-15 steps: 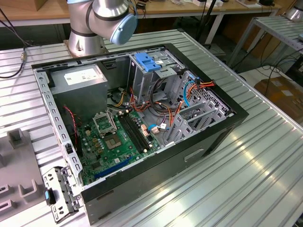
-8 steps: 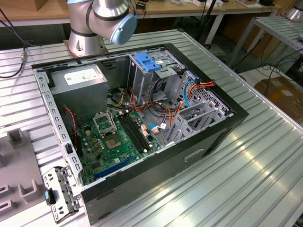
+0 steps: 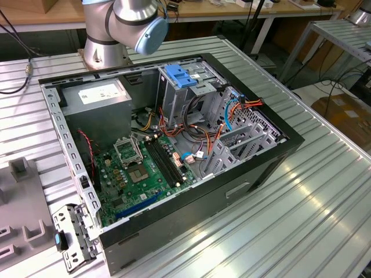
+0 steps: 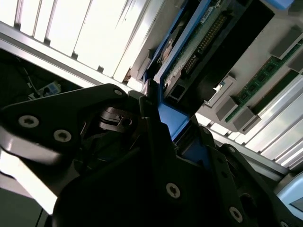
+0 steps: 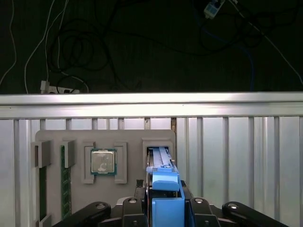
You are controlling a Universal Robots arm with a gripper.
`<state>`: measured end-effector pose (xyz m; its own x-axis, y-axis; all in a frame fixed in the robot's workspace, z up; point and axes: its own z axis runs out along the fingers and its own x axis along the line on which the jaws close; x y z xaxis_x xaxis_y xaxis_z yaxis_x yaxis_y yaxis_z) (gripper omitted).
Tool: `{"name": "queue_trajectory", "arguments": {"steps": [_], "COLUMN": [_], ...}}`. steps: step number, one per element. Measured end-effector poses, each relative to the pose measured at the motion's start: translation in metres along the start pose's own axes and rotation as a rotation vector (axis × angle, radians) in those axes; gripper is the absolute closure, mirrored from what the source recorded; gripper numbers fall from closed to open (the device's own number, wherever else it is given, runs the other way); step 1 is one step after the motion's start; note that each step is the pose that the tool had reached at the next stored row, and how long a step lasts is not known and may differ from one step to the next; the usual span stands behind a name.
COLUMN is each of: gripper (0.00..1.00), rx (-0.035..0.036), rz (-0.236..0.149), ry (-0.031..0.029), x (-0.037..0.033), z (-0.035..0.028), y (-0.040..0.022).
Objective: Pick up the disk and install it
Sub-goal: 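Pick up the disk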
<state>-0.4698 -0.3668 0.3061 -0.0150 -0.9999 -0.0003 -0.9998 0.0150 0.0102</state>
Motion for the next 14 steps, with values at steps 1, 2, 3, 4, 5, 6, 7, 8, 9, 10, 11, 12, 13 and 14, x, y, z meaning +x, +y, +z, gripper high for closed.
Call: {"name": "queue_trajectory", "arguments": {"steps": [1, 2, 3, 4, 5, 6, 7, 8, 9, 10, 11, 12, 13, 14], "gripper": [0.63, 0.63, 0.63, 0.63, 0.63, 0.63, 0.63, 0.63, 0.63, 0.63, 0.63, 0.63, 0.63, 0.63], "rx": [0.0, 0.0, 0.0, 0.0, 0.0, 0.0, -0.0001, -0.0001, 0.0, 0.0, -0.0001, 0.0, 0.0001, -0.0001], "rz": [0.0, 0.0, 0.0, 0.0, 0.0, 0.0, 0.0, 0.0, 0.0, 0.0, 0.0, 0.0, 0.0, 0.0], "ry": [0.0, 0.0, -0.0001, 0.0, 0.0, 0.0, 0.0, 0.0, 0.0, -0.0001, 0.0, -0.0001, -0.0001, 0.0], "x": [0.0, 0.0, 0.0, 0.0, 0.0, 0.0, 0.0, 0.0, 0.0, 0.0, 0.0, 0.0, 0.0, 0.0], "z": [-0.0018, -0.0032, -0.0047, -0.0067, -0.0089, -0.0106, -0.012, -0.0134, -0.0151, -0.0177, -0.0188, -0.0197, -0.0214, -0.0225], "y": [0.0, 0.0001, 0.0001, 0.0001, 0.0001, 0.0002, 0.0001, 0.0002, 0.0002, 0.0002, 0.0002, 0.0002, 0.0002, 0.0003]}}
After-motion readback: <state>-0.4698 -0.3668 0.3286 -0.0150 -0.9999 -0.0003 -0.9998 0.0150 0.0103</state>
